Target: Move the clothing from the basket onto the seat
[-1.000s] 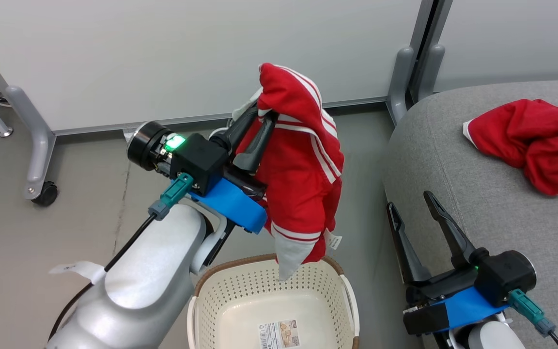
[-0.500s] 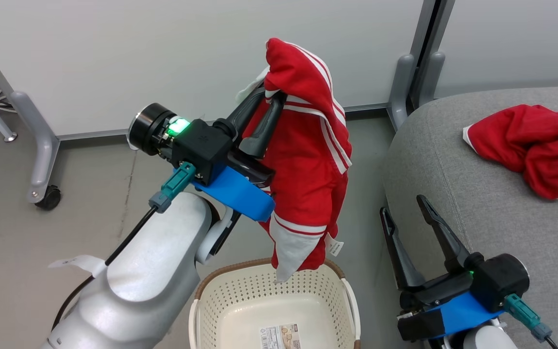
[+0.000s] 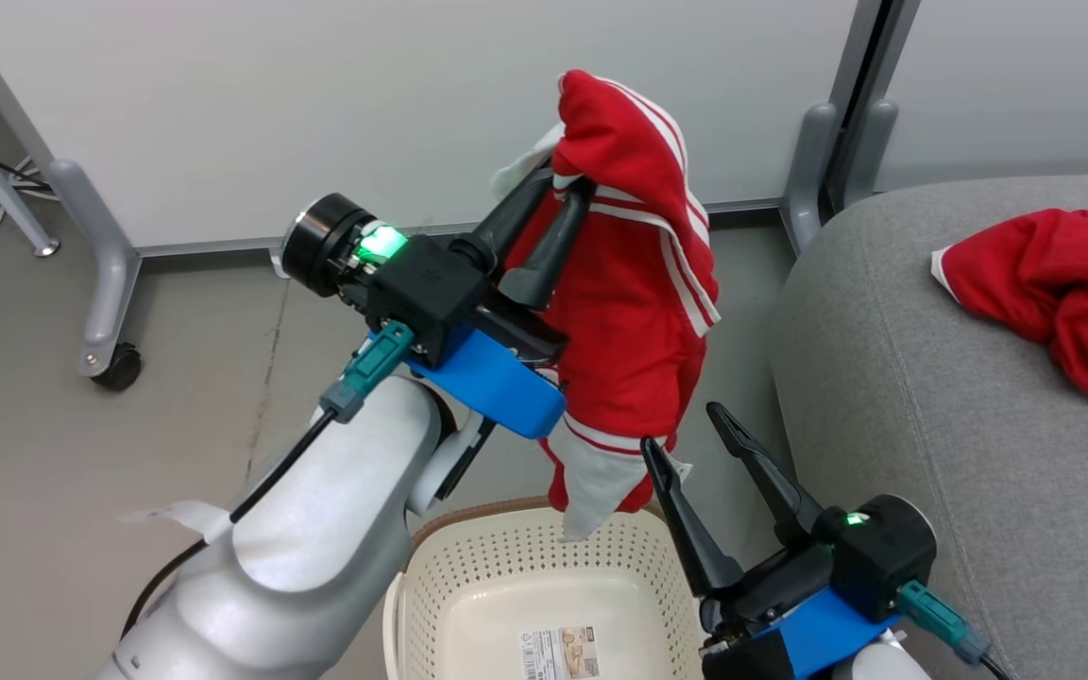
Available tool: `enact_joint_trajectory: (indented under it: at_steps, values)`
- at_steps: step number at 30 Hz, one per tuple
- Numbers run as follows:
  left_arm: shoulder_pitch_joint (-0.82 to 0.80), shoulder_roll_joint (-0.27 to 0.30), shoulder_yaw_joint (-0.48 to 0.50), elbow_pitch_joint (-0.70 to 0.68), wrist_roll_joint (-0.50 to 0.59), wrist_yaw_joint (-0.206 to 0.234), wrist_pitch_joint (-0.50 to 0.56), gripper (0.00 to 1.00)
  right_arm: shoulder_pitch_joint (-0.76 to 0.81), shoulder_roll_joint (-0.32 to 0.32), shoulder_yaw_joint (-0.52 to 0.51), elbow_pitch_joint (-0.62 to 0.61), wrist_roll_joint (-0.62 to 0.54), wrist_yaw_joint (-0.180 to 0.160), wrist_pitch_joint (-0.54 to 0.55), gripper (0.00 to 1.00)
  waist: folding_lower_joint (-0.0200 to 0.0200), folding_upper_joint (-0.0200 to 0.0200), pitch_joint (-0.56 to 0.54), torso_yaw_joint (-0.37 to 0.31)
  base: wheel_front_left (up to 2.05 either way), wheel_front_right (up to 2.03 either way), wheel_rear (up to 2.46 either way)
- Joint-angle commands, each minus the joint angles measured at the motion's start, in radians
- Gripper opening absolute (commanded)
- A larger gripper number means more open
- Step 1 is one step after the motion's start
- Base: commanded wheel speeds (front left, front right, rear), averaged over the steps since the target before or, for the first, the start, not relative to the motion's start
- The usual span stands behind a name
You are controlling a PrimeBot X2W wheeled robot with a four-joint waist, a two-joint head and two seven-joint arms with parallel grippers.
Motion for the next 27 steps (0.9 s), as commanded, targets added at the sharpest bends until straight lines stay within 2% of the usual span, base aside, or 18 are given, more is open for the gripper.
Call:
enact_joint_trajectory:
  at_steps: [1, 17, 27]
  values:
    - [-0.004, -0.004, -0.003, -0.008, 0.009, 0.005, -0.004, 0.0, -0.018, 0.0, 0.006, 0.012, 0.01, 0.0, 0.0, 1.0, 0.0, -0.0001, 0.002, 0.007, 0.0, 0.0, 0.0]
    - [0.013, -0.043, -0.058, -0.074, 0.027, 0.011, 0.0, 0.0, -0.117, 0.0, 0.03, 0.152, 0.075, 0.0, 0.0, 1.0, 0.0, -0.0001, 0.01, 0.059, 0.0, 0.0, 0.0]
    - [0.013, -0.051, -0.08, -0.131, 0.026, 0.028, 0.011, 0.0, -0.135, 0.0, 0.024, 0.189, 0.114, 0.0, 0.0, 1.0, 0.0, -0.0001, 0.011, 0.069, 0.0, 0.0, 0.0]
